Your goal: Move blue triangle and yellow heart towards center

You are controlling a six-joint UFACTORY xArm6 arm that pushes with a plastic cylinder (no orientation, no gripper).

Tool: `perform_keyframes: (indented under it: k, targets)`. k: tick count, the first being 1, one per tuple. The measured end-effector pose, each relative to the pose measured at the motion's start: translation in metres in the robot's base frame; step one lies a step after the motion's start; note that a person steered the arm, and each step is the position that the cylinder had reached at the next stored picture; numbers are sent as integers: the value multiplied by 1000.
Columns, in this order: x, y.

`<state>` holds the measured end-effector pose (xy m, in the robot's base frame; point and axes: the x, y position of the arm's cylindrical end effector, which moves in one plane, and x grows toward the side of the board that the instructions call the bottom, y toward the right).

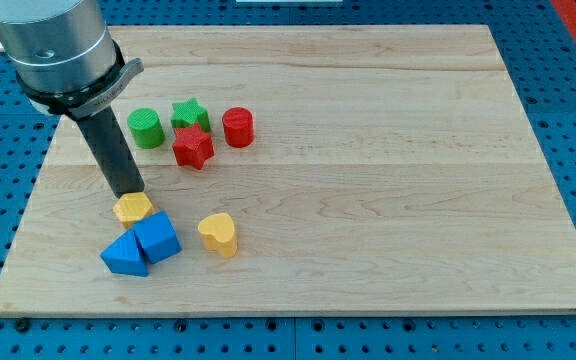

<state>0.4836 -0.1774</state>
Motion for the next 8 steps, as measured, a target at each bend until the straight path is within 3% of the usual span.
perform_keyframes:
  k: [3, 5, 7, 8]
  targets:
    - [3, -1]
    - [25, -75]
    - [95, -51]
    - [93, 4]
